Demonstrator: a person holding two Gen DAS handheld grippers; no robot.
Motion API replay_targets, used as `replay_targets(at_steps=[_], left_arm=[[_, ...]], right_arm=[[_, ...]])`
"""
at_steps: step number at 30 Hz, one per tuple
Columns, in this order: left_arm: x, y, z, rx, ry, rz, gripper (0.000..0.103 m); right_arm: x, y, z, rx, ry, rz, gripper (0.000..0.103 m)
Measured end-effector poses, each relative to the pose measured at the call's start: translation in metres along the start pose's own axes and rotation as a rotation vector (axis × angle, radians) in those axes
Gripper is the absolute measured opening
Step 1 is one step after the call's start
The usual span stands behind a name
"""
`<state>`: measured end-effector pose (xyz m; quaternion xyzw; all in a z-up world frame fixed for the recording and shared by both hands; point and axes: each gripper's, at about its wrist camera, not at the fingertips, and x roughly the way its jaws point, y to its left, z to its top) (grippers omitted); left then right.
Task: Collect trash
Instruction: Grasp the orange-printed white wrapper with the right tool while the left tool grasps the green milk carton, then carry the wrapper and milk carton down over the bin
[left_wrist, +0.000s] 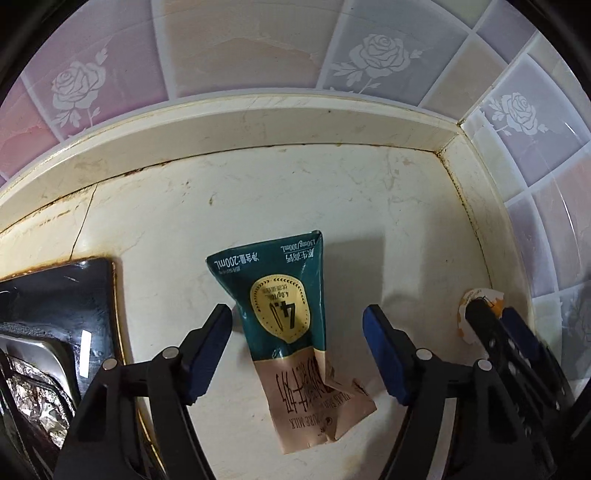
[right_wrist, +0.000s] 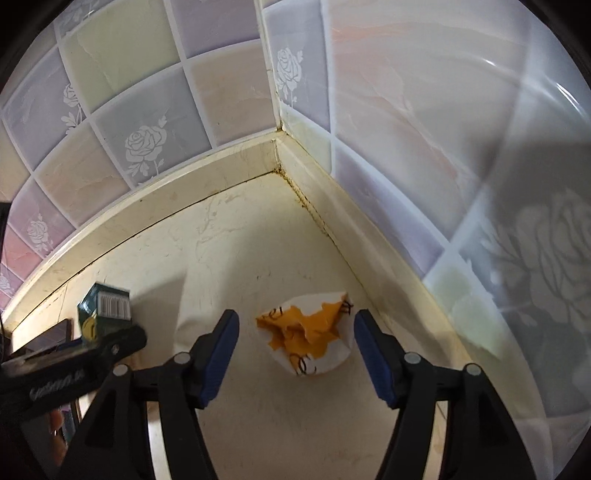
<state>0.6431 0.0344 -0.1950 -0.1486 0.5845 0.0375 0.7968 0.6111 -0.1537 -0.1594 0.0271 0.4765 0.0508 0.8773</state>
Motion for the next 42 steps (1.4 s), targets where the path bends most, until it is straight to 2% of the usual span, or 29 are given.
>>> replay_targets(at_steps=[4, 7, 8, 10, 18, 20, 21, 22, 23, 24, 25, 33, 42], left_arm=[[-0.001, 0.007, -0.002, -0.013, 0.031, -0.062, 0.072], [-0.011, 0.014, 0.000, -0.005, 0.026, -0.073, 0.073], [-0.014, 0.012, 0.001, -0.003, 0.027, -0.071, 0.075], [-0.016, 0.014, 0.000, -0.002, 0.024, -0.060, 0.085], [-0.010, 0.011, -0.009, 0.012, 0.042, -0.026, 0.087], [-0.005, 0.007, -0.010, 0.013, 0.035, -0.017, 0.086], [-0.003, 0.006, -0.010, 0.012, 0.033, -0.015, 0.080], [-0.003, 0.007, -0.012, 0.008, 0.032, -0.014, 0.062], [-0.003, 0.007, -0.014, 0.000, 0.038, -0.014, 0.050], [-0.004, 0.007, -0.015, 0.000, 0.032, -0.005, 0.041], [-0.004, 0.006, -0.016, 0.006, 0.026, 0.007, 0.037], [-0.021, -0.003, -0.028, 0.065, -0.028, 0.006, 0.035], [-0.079, -0.004, -0.063, 0.142, -0.057, -0.073, 0.035]], right_arm=[[0.002, 0.000, 0.002, 0.008, 0.002, -0.023, 0.065], [0.005, -0.001, 0.003, 0.020, 0.006, -0.030, 0.065], [0.006, -0.002, 0.002, 0.019, 0.010, -0.037, 0.065], [0.010, -0.002, 0.002, 0.014, 0.022, -0.047, 0.066], [0.025, 0.001, 0.005, 0.025, 0.029, -0.044, 0.065], [0.024, 0.003, 0.004, 0.016, 0.017, -0.043, 0.058], [0.024, 0.004, 0.004, 0.011, 0.015, -0.043, 0.058], [0.024, 0.004, 0.004, 0.006, 0.013, -0.037, 0.058], [0.024, 0.005, 0.003, 0.000, 0.012, -0.033, 0.058], [0.023, 0.006, 0.002, -0.005, 0.011, -0.033, 0.058], [0.022, 0.007, 0.001, -0.012, 0.006, -0.034, 0.058], [-0.003, 0.015, -0.013, -0.026, -0.029, -0.020, 0.057], [-0.076, 0.014, -0.043, 0.001, -0.084, 0.006, 0.057]])
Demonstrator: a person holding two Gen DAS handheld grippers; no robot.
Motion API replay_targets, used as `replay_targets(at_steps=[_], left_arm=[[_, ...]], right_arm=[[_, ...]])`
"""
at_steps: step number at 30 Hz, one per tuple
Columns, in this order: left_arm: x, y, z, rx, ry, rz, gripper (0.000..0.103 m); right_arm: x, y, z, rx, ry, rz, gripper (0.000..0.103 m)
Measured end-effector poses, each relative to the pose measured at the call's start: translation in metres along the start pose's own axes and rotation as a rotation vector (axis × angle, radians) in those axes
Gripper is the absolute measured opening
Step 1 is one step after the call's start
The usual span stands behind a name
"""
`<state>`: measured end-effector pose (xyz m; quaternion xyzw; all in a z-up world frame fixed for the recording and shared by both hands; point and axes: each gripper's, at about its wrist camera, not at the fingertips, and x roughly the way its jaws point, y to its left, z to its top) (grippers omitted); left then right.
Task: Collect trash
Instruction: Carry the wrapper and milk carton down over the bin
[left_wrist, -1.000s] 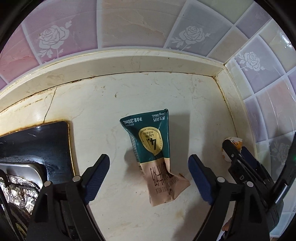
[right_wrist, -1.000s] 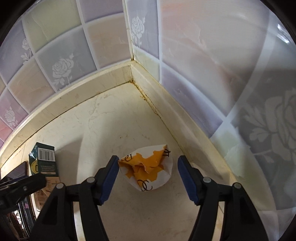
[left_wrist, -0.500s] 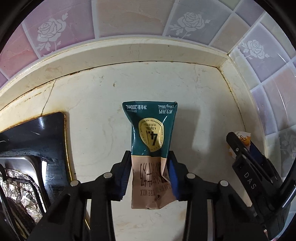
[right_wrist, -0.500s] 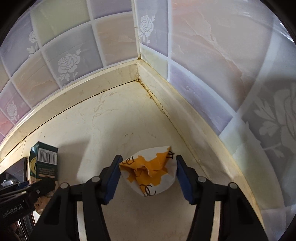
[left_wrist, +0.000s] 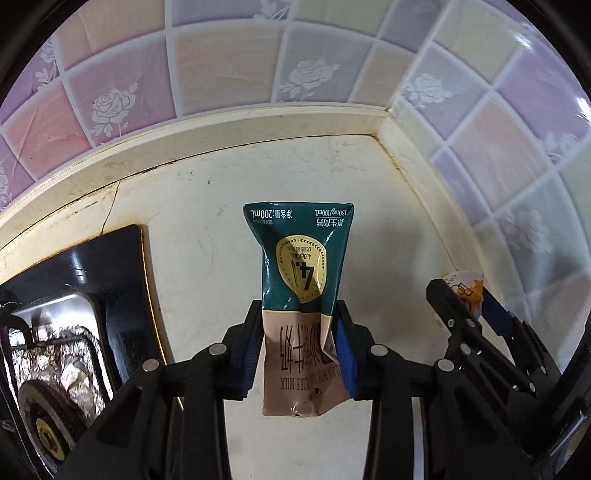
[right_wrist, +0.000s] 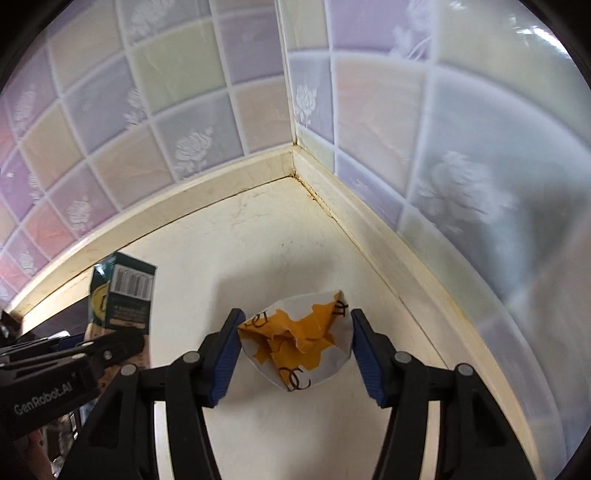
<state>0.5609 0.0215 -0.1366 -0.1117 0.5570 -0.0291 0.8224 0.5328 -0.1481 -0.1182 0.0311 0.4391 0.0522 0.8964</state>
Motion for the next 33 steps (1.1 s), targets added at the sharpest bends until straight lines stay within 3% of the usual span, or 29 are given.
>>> replay_targets(at_steps=[12, 22, 28, 33], left_arm=[[-0.094, -0.012, -0.107, 0.085, -0.039, -0.062, 0.035], [-0.160, -0.005, -0.269, 0.066, -0.136, 0.020, 0.035], [-0.179, 0.001, -0.371, 0.044, -0.121, 0.040, 0.035], [-0.177, -0.001, -0.437, 0.066, -0.073, 0.041, 0.035]], right_arm=[[-0.127, 0.003, -0.081, 0.001, -0.053, 0.047, 0.058], [-0.220, -0.003, -0.200, -0.081, -0.051, 0.176, 0.058], [-0.261, -0.001, -0.280, -0.143, -0.016, 0.203, 0.058], [-0.274, -0.003, -0.340, -0.140, 0.041, 0.202, 0.058]])
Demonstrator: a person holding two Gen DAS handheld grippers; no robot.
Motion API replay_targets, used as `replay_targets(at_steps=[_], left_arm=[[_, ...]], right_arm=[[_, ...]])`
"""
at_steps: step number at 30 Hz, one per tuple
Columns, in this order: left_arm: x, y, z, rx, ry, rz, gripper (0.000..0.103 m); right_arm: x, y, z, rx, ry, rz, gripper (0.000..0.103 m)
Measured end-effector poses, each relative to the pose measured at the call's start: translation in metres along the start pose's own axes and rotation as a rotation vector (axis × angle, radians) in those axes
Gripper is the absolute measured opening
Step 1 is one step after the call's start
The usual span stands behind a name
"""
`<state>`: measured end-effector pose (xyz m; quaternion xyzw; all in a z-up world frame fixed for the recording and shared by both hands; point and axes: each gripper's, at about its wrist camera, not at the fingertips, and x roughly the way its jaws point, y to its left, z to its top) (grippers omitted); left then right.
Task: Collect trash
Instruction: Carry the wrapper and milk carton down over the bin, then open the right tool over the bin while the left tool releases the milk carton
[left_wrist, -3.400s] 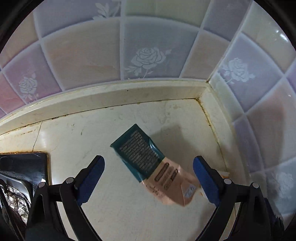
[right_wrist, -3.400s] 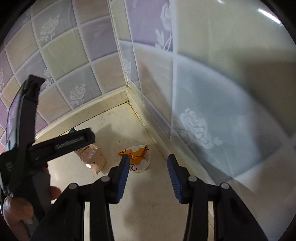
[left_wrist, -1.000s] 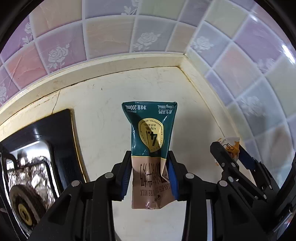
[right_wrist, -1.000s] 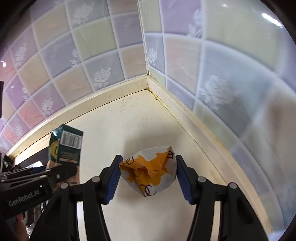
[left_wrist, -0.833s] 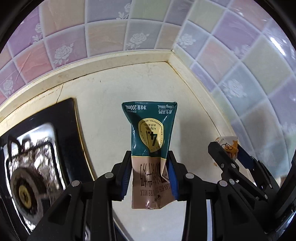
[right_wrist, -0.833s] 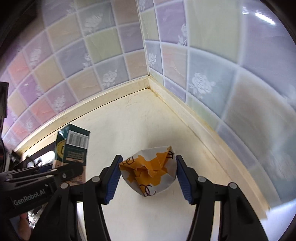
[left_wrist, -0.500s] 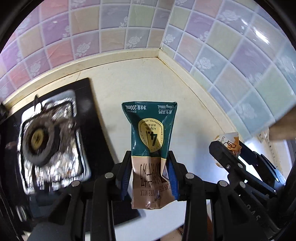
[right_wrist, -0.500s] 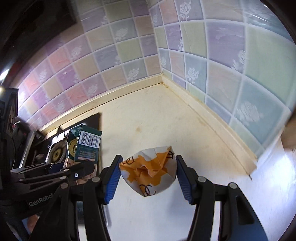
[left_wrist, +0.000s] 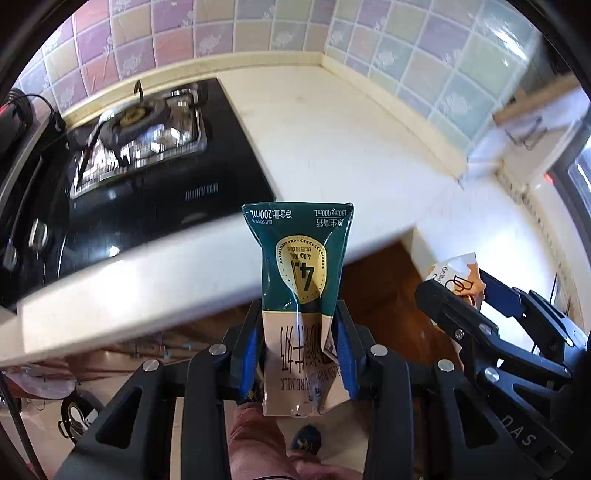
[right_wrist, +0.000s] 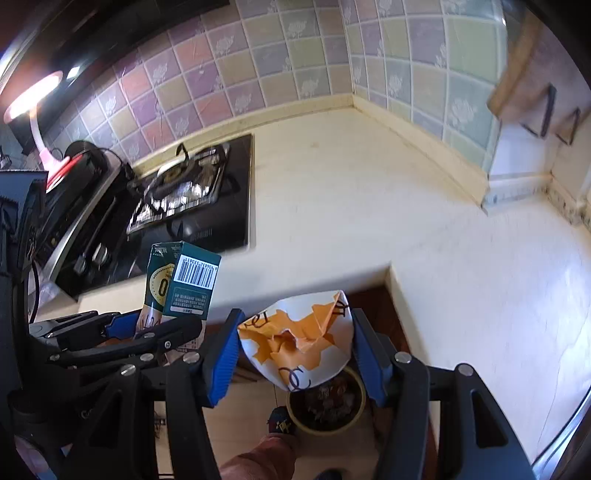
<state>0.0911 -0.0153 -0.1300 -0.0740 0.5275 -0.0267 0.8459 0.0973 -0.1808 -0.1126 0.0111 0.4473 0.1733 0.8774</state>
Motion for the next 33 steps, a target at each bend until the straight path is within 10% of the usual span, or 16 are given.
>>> replay_targets(at_steps=[13, 27, 31, 33], left_arm=[[0.129, 0.020, -0.104, 0.105, 0.235, -0.088, 0.035], [0.312, 0.046, -0.136, 0.108, 0.369, -0.178, 0.036], [0.336, 0.051, -0.141, 0.113, 0.395, -0.171, 0.080], [0.340, 0.051, -0.143, 0.109, 0.395, -0.178, 0.082]], right_arm=[[0.106, -0.018, -0.135, 0.128, 0.234, -0.087, 0.058], [0.285, -0.072, -0.215, 0.256, 0.374, -0.120, 0.059], [0.315, -0.082, -0.226, 0.299, 0.422, -0.107, 0.059], [0.322, -0.087, -0.229, 0.313, 0.429, -0.104, 0.069]])
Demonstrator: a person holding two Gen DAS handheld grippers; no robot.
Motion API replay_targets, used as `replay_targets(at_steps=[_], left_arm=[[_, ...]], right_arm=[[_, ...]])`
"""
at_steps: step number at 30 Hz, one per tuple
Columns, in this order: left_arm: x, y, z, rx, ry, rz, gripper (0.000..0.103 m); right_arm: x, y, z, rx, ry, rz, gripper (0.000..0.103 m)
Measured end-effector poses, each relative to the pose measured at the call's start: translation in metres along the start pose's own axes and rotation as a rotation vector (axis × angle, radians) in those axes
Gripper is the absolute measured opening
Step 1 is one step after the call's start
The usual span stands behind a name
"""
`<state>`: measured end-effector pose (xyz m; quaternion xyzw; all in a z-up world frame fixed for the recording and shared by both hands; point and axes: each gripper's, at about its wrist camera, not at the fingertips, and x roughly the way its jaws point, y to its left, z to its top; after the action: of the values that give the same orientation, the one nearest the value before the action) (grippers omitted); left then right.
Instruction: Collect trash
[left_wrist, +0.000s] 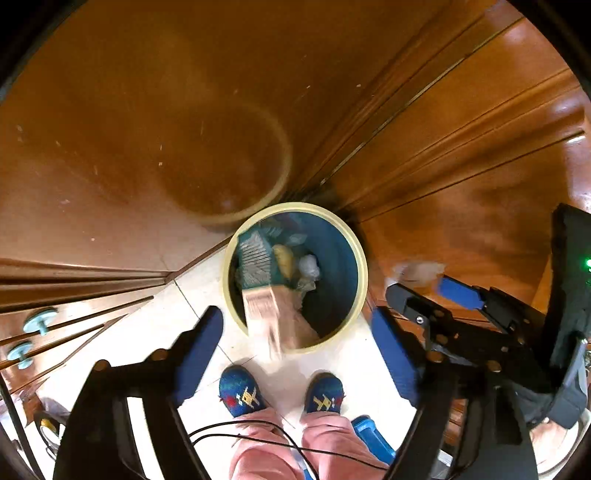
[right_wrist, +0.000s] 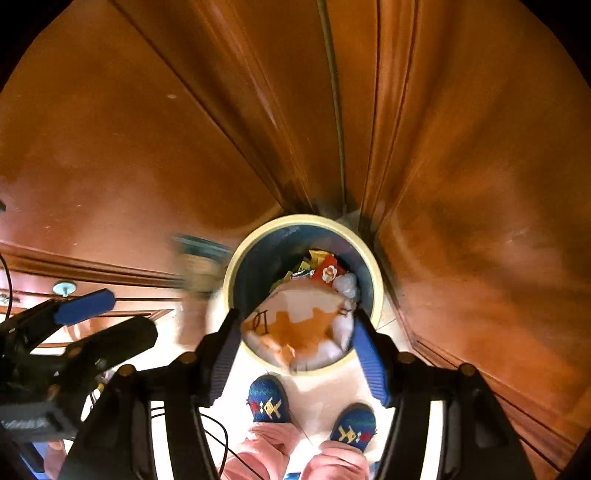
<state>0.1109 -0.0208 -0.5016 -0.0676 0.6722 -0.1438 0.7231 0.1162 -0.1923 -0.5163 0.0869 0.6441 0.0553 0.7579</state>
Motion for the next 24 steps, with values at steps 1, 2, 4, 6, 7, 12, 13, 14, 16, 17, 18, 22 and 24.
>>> replay_targets(at_steps=[1, 2, 4, 6, 7, 12, 13, 14, 16, 17, 18, 22, 24], left_arm=[[0.002, 0.001, -0.001, 0.003, 0.006, 0.004, 0.086], [0.002, 0.002, 0.000, 0.006, 0.014, 0.010, 0.088], [0.001, 0.001, -0.001, 0.013, 0.019, 0.024, 0.091], [-0.002, -0.001, -0.004, 0.021, 0.023, 0.034, 0.092], [-0.004, -0.002, -0.006, 0.024, 0.023, 0.040, 0.092], [-0.017, -0.004, -0.006, 0.017, 0.015, 0.045, 0.094], [-0.020, -0.005, -0.008, 0.016, 0.011, 0.046, 0.095], [-0.018, -0.004, -0.009, 0.016, 0.008, 0.048, 0.095], [-0.029, -0.009, -0.013, 0.015, 0.004, 0.056, 0.096], [-0.034, -0.011, -0.016, 0.015, 0.002, 0.056, 0.097], [-0.040, -0.013, -0.019, 0.014, -0.001, 0.059, 0.098], [-0.067, -0.023, -0.028, 0.009, -0.020, 0.065, 0.098], [-0.085, -0.031, -0.033, 0.000, -0.027, 0.071, 0.098]], right_arm=[[0.003, -0.001, 0.000, 0.007, 0.003, -0.003, 0.072], [0.005, -0.001, -0.001, 0.012, 0.005, -0.011, 0.075], [0.006, -0.001, -0.002, 0.018, 0.006, -0.017, 0.076], [0.002, 0.001, -0.004, 0.019, 0.002, -0.023, 0.076], [-0.001, 0.003, -0.005, 0.017, -0.001, -0.025, 0.076], [-0.015, 0.001, -0.011, 0.025, -0.004, -0.028, 0.076], [-0.020, 0.001, -0.012, 0.029, -0.004, -0.028, 0.076], [-0.023, 0.001, -0.013, 0.031, -0.004, -0.028, 0.076], [-0.034, 0.001, -0.016, 0.032, -0.005, -0.030, 0.076], [-0.038, 0.001, -0.017, 0.032, -0.006, -0.030, 0.076], [-0.045, 0.001, -0.019, 0.030, -0.010, -0.028, 0.076], [-0.074, 0.002, -0.023, 0.018, -0.026, -0.038, 0.076], [-0.093, 0.003, -0.026, 0.016, -0.036, -0.043, 0.076]])
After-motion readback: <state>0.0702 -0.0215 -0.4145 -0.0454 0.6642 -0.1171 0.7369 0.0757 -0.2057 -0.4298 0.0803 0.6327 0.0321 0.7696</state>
